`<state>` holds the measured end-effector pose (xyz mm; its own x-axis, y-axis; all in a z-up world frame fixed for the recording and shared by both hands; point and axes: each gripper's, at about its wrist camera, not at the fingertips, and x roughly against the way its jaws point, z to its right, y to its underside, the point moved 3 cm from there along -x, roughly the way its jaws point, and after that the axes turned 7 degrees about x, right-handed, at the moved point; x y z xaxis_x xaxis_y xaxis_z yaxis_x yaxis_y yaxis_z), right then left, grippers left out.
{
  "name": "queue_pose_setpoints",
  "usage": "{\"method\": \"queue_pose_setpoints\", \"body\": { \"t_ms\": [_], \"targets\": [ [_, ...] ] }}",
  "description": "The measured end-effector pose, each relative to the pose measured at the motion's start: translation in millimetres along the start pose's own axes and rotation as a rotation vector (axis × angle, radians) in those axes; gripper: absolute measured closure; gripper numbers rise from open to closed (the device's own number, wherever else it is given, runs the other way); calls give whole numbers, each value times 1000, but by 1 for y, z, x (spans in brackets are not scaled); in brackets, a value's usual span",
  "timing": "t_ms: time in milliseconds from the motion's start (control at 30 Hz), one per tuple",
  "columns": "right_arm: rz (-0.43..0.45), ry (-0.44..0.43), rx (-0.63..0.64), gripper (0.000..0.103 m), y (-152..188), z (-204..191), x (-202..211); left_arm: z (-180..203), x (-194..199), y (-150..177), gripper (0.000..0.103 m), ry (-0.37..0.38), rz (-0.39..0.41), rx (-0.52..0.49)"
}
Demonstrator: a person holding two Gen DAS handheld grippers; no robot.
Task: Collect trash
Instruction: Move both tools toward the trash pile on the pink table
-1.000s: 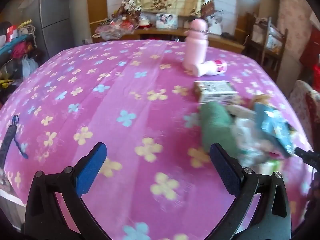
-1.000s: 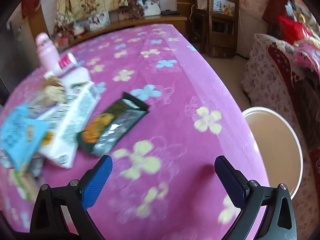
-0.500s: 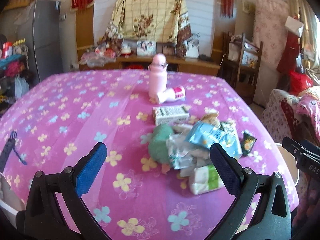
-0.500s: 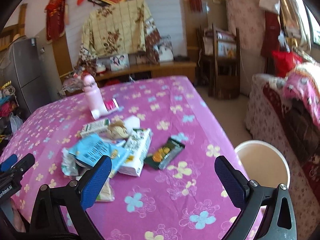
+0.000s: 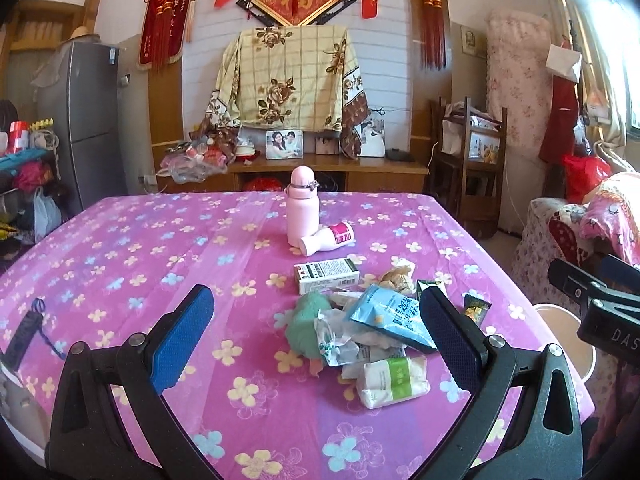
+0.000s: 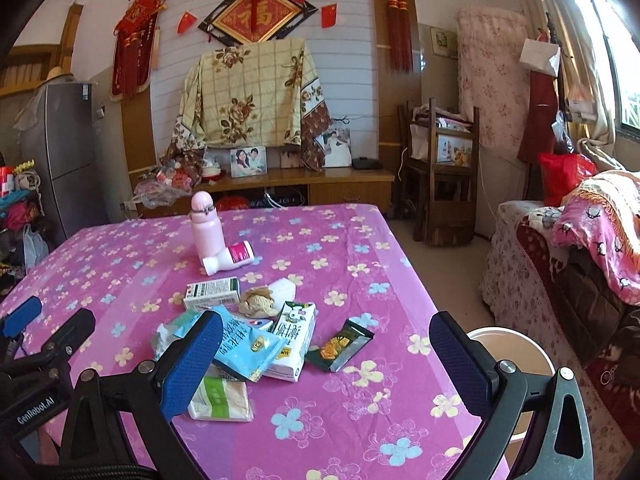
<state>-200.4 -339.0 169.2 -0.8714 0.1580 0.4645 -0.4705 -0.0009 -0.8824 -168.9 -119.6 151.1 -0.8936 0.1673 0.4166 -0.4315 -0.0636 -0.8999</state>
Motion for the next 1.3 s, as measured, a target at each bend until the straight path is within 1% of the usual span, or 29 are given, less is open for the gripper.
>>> {"method": "queue_pose_setpoints", "body": {
  "t_ms": [167, 400, 1300],
  "targets": [
    [14, -2, -3, 1, -2, -2, 3, -2, 3, 0, 1, 4, 16, 2],
    [25, 0, 5, 1, -4, -5, 5, -5, 0, 1, 1, 8, 11, 20],
    [-9, 3, 4, 1, 1, 1, -4, -10, -6, 6, 1, 4, 6, 34]
  ]
}}
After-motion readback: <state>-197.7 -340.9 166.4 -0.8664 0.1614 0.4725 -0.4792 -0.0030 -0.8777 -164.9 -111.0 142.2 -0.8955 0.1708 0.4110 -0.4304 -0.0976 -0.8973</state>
